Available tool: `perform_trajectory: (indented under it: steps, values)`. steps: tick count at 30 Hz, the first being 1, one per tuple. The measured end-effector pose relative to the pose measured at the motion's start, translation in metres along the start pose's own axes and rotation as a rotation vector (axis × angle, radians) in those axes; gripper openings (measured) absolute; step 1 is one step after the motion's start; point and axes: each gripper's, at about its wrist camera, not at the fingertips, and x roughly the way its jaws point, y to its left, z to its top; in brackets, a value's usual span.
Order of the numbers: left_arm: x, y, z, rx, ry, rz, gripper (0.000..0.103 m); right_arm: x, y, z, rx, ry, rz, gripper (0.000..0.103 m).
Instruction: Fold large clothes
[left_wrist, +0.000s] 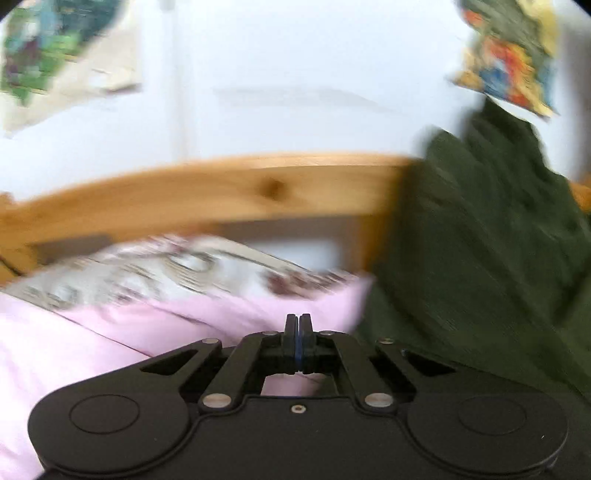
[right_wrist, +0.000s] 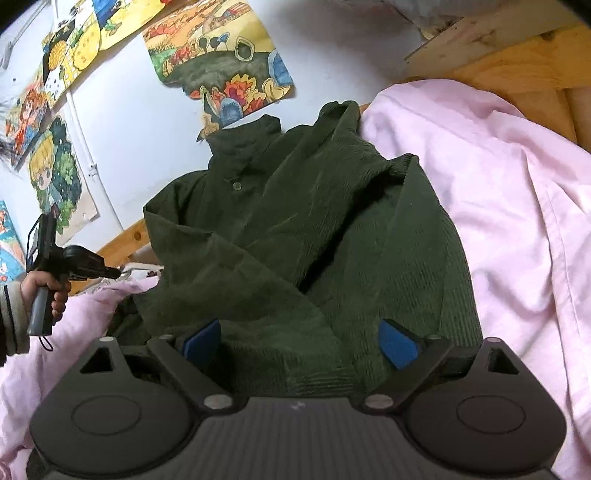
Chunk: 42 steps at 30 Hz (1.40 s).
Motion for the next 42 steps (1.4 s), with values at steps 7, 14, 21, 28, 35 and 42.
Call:
perform_trajectory:
  steps: [7,14,21,28,35,42]
  values:
    - [0.012,0.009,-0.007,-0.059,0.045,-0.257,0.050,-0.001,0.001,-0.001,-0.002,0.003,-0.002,0.098]
    - [0.037,-0.059,-0.030,0.263,0.257,-0.248,0.037,-0.004,0.011,-0.002,-0.048,0.012,-0.016,0.100]
    - [0.008,-0.047,-0.022,0.178,0.123,-0.173,0.011,-0.014,0.022,-0.002,-0.059,-0.012,-0.003,0.100]
    - [-0.018,0.025,-0.010,-0.045,0.020,-0.082,0.011,0.003,0.035,-0.014,-0.050,0.089,0.021,0.100]
    - [-0.005,0.014,-0.014,-0.023,0.017,-0.094,0.037,0.007,0.051,-0.029,-0.173,0.115,-0.010,0.095]
    - [-0.005,-0.028,0.026,0.046,-0.105,-0.226,0.058,0.009,0.045,-0.035,-0.139,0.138,-0.016,0.073]
